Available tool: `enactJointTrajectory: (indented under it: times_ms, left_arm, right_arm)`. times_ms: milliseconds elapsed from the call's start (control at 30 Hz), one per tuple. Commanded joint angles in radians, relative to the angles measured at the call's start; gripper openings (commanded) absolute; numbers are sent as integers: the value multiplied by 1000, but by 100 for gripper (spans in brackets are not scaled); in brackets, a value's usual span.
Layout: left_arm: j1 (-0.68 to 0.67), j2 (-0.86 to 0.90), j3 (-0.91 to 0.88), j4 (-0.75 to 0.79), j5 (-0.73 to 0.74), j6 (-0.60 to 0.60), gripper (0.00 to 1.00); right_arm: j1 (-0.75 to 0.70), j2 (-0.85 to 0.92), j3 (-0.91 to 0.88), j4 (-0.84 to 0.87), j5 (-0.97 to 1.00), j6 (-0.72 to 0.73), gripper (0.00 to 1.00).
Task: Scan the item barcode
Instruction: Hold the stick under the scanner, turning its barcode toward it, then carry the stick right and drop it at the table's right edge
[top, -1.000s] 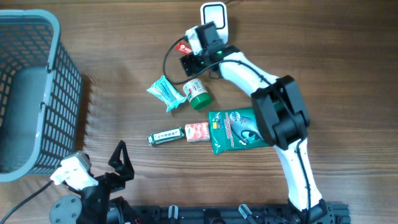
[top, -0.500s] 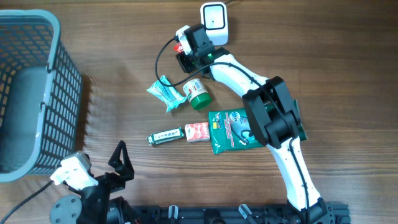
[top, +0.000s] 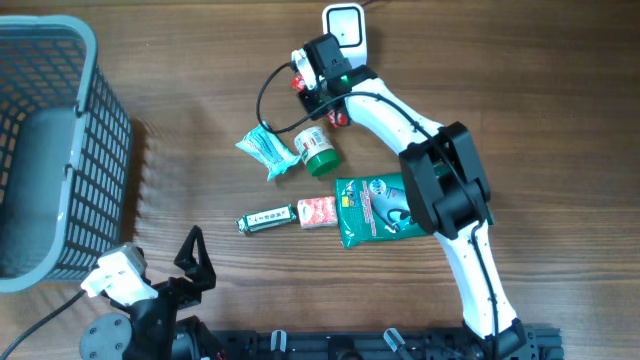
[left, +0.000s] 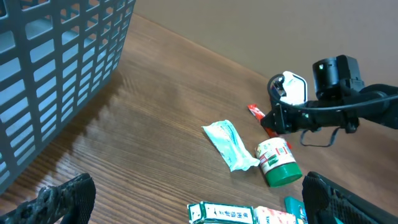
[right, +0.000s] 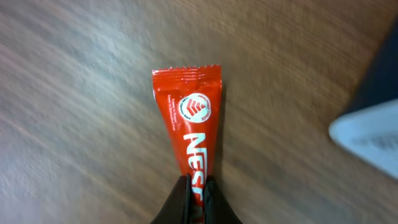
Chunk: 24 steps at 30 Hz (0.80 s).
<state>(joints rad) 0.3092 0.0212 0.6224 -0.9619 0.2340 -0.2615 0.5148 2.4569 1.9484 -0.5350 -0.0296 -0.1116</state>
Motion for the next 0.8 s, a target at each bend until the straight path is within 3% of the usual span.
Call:
enactJointTrajectory:
  times_ms: [0,133,367,500,767]
  left_arm:
    - [-6,0,-3,2,1,-9,100]
    - [-6,0,-3,2,1,-9,100]
    - [-6,0,-3,2,1,-9,100]
    - [-6,0,-3,2,1,-9,100]
    - [-6,0,-3,2,1,-9,100]
  right_arm:
    - [-28,-53,69,-53,29,-50,4]
    - [-50,-99,138,-3,29,-111,4]
    - [-95,-90,146,308,0,-124,4]
    - [-121,-27,146,427,-85,-121,4]
    - [-124,129,146,647,-76,-87,4]
